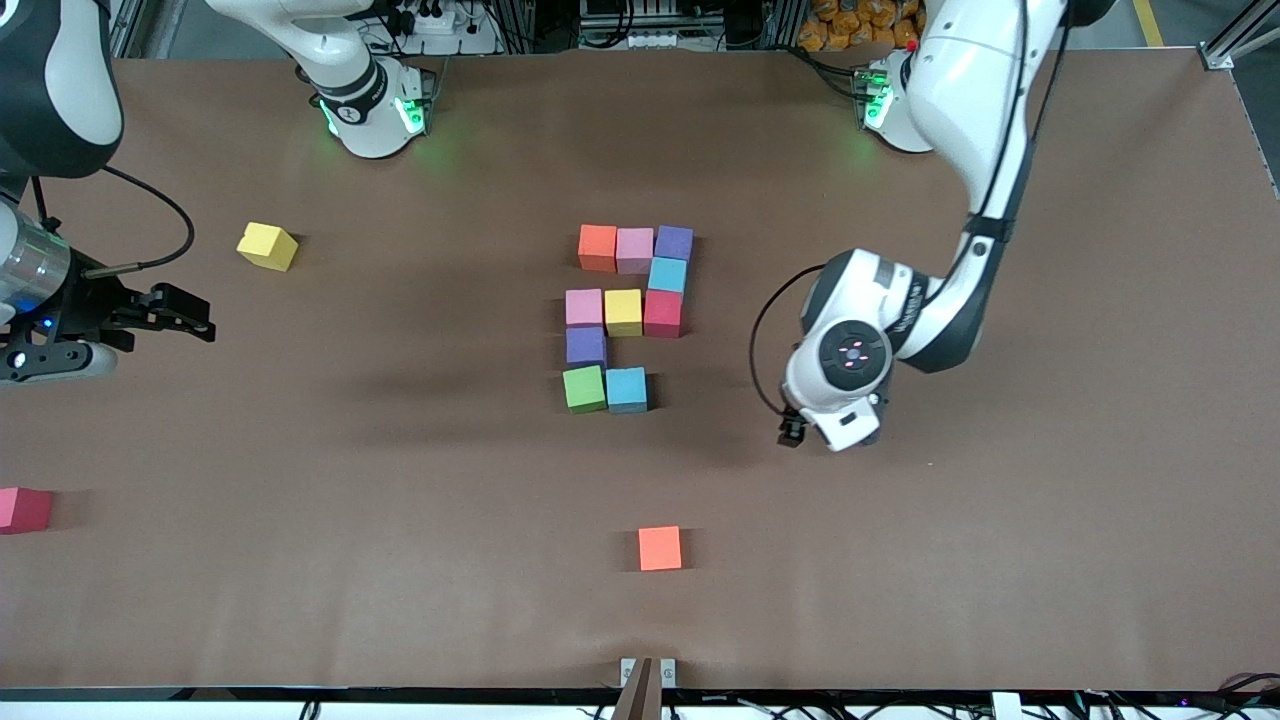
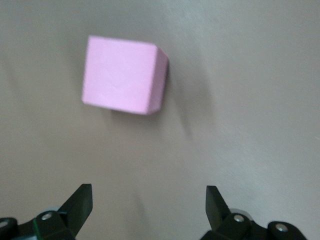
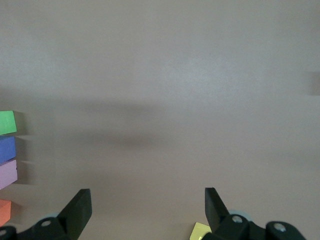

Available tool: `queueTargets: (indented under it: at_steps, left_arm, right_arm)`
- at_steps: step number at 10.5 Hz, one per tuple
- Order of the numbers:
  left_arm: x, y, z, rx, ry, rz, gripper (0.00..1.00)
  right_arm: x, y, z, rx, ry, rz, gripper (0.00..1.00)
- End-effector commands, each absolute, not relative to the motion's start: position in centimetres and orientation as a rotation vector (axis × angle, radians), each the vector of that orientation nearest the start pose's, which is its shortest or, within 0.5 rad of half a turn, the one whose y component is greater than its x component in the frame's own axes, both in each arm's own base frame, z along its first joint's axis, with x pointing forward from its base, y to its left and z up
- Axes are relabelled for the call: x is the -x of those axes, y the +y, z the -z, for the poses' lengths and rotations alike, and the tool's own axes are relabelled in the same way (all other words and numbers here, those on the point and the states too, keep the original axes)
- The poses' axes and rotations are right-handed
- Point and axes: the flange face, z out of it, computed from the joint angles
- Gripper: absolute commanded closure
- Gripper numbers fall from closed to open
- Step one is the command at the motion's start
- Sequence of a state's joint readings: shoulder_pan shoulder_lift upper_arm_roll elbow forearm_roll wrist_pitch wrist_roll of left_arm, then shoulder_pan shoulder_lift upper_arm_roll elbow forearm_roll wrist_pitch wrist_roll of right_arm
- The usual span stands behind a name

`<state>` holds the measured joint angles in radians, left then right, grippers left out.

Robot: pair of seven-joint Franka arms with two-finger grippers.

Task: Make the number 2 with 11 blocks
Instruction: 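Open the left gripper and move it to the light pink cube, then grasp the light pink cube with the left gripper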

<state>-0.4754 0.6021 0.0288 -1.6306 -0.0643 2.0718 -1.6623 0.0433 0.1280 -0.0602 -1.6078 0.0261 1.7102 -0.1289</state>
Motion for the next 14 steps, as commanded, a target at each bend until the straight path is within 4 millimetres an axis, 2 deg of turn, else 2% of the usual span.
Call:
queueTargets:
  at_steps: [1, 2, 4, 7, 9, 11, 14]
  left_arm:
    - [-57.6, -26.3, -25.0, 2.539, -1.559, -0.176, 0.00]
    - [-57.5, -24.5, -25.3, 2.560, -1.512, -0.178, 0.00]
    - [-57.1, -23.5, -25.1, 2.562, -1.488, -0.190, 0.00]
    - [-57.7, -21.0, -24.5, 2.576, -1.597, -0.108, 0.00]
    - [-58.4, -20.2, -24.4, 2.579, -1.713, -0.026, 0.00]
    - [-58.6, -20.0, -24.3, 2.584, -1.728, -0.011, 0.00]
    - [-58.3, -20.4, -22.0, 2.591, -1.700, -0.007, 0.00]
  right_arm:
    - [-60.0, -0.7, -54.8, 3.104, -0.178, -0.039, 0.00]
    - [-60.0, -0.8, -54.8, 3.105, -0.176, -0.039, 0.00]
    - [-60.0, -0.8, -54.8, 3.105, -0.176, -0.036, 0.00]
    - [-60.0, -0.8, -54.8, 3.105, -0.176, -0.036, 0.00]
    - [-60.0, -0.6, -54.8, 3.105, -0.178, -0.037, 0.00]
    - [-60.0, -0.3, -54.8, 3.106, -0.186, -0.037, 0.00]
    - [-60.0, -0.1, -54.8, 3.106, -0.191, -0.037, 0.00]
